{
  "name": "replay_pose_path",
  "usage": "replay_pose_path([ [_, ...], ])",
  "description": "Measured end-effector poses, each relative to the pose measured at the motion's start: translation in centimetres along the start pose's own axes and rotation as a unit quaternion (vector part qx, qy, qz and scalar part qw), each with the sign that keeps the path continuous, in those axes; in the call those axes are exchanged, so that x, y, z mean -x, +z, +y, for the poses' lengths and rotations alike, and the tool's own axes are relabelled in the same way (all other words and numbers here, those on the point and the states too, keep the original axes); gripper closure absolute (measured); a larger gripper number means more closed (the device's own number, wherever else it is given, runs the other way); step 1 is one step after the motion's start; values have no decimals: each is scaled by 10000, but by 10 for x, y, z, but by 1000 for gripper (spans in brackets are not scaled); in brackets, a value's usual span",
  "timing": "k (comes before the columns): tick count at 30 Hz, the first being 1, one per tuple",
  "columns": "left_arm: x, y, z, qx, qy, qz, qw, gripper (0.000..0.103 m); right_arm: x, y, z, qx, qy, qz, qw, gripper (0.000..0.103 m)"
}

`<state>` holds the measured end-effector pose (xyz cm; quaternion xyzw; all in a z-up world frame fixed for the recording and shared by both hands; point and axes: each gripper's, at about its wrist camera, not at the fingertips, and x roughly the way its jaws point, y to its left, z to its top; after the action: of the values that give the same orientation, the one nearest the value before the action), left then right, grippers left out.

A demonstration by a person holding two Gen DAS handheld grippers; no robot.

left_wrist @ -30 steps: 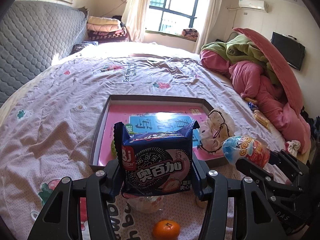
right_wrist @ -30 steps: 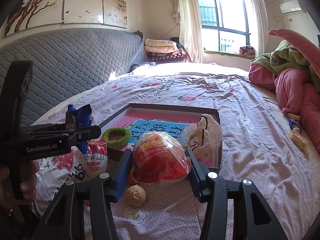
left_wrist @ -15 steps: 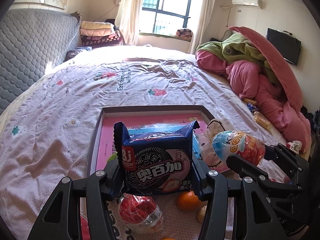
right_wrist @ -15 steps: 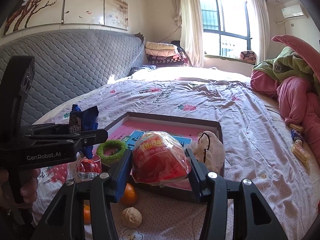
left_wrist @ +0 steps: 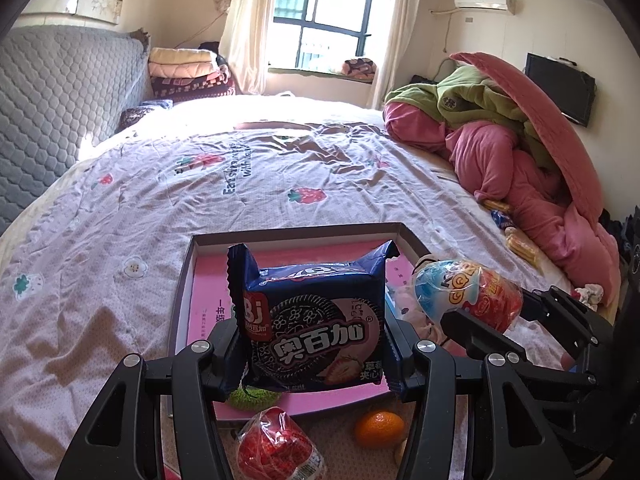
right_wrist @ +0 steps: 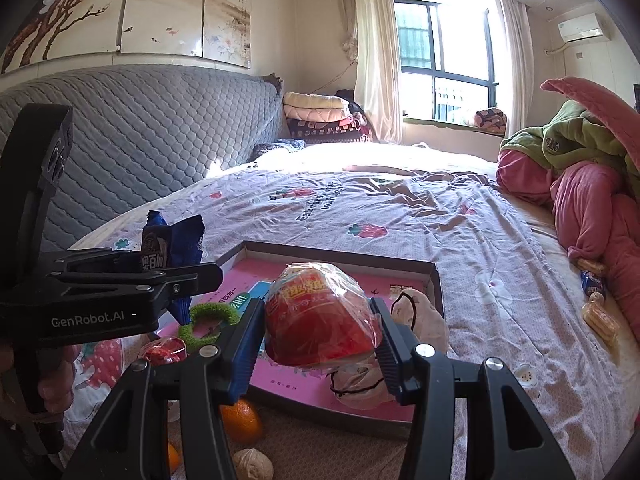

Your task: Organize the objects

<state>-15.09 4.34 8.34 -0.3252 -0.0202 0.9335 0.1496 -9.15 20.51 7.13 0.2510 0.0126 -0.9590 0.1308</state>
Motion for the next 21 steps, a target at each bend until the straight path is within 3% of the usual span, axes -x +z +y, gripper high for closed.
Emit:
replay_pose_path([
  [21,-22,8,4,25,-5,65,10000,46,-20,11,-1,-38,125,16,9999,51],
])
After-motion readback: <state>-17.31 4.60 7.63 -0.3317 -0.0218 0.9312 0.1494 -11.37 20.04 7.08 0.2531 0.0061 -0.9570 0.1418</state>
